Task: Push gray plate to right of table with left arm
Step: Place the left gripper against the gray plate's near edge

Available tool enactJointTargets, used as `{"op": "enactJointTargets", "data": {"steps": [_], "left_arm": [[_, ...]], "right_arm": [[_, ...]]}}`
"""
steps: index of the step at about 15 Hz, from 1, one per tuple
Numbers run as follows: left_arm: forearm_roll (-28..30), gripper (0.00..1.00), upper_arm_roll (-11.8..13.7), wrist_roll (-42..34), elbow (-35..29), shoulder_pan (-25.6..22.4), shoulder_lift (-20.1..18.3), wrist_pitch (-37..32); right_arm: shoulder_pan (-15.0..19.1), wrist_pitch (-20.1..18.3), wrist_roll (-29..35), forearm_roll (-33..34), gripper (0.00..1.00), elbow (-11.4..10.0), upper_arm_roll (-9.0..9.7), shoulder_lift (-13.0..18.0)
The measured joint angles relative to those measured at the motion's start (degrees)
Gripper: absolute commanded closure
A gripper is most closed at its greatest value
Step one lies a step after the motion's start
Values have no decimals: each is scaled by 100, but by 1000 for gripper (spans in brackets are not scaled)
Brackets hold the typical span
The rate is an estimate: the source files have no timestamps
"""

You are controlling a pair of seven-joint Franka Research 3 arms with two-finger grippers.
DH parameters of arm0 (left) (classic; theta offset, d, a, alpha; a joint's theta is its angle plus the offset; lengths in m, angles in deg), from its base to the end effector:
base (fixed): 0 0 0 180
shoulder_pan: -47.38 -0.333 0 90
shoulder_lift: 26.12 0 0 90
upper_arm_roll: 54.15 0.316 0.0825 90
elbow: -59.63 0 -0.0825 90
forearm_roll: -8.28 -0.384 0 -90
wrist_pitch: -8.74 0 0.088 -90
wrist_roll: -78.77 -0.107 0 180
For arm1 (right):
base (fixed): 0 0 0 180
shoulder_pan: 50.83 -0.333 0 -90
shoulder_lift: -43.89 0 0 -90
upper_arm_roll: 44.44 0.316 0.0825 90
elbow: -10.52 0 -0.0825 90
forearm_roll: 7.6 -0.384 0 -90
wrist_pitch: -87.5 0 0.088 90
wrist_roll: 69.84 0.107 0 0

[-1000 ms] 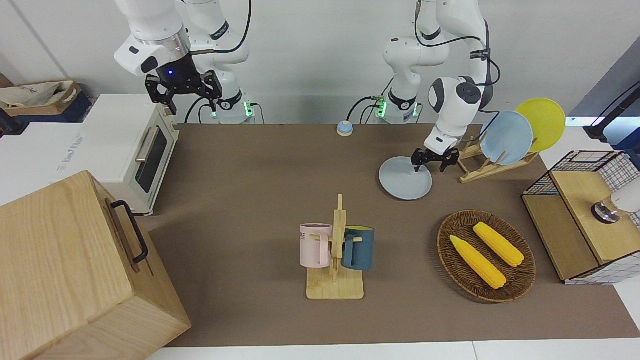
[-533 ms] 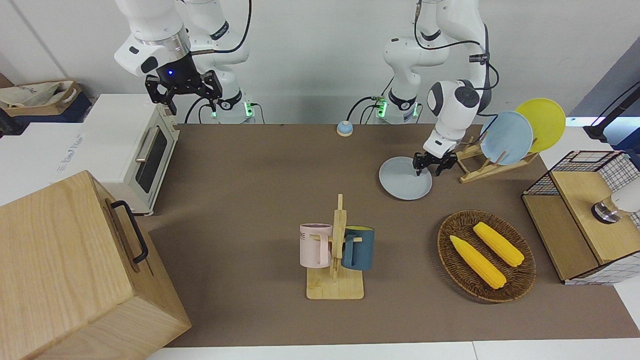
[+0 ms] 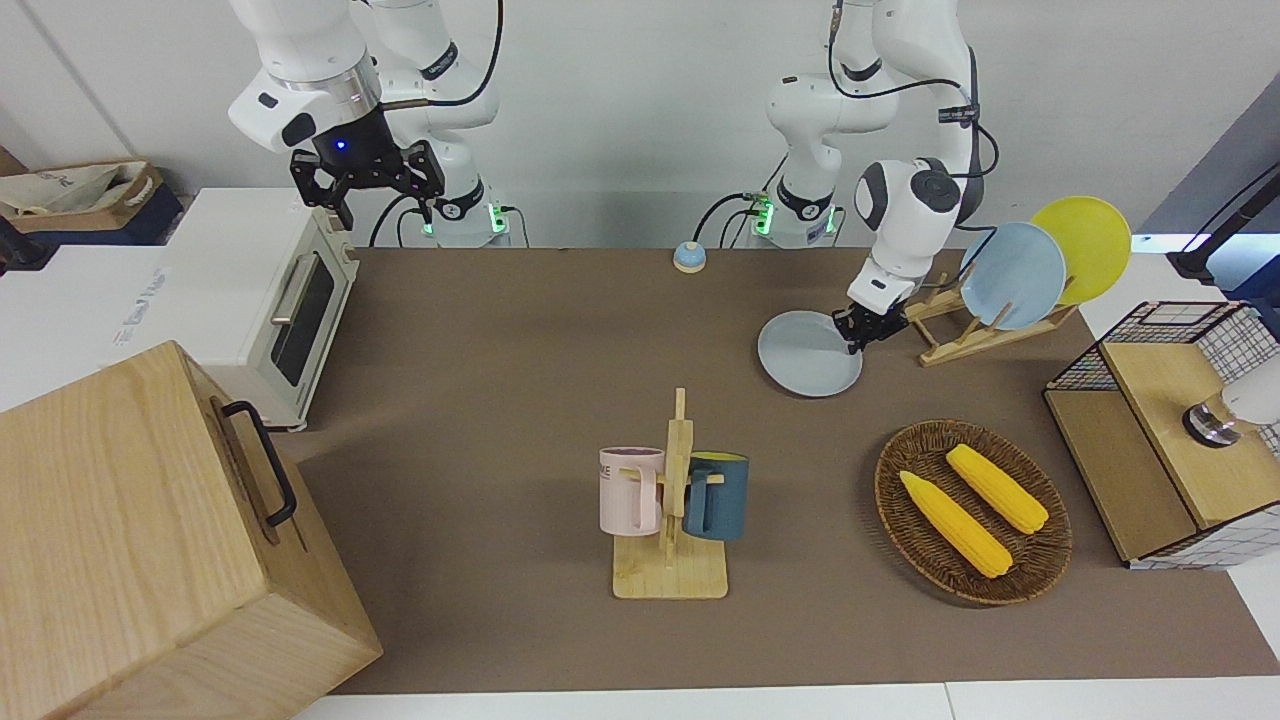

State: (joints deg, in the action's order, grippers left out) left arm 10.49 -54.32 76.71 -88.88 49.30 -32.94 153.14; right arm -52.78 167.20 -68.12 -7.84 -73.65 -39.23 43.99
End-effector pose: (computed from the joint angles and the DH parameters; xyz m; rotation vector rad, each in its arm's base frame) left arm 0.4399 -0.0157 0.3037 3.1172 -0.0648 0.0737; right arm 0.5307 0.0672 0.6575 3.1338 0.1498 -0.1198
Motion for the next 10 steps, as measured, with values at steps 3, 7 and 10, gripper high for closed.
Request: {"op": "enactJointTargets", "data": {"steps": [3, 7, 10], "left_arm": [[2, 1000, 0, 4, 0, 1, 4, 0], [159, 1000, -89, 5, 18, 34, 23, 4], [560, 1000, -139, 5, 73, 370, 105, 2]], "right_arm": [[0, 0, 0, 0, 17, 0, 0, 0], [0, 0, 0, 0, 17, 0, 0, 0], [0, 0, 0, 0, 17, 0, 0, 0]]}}
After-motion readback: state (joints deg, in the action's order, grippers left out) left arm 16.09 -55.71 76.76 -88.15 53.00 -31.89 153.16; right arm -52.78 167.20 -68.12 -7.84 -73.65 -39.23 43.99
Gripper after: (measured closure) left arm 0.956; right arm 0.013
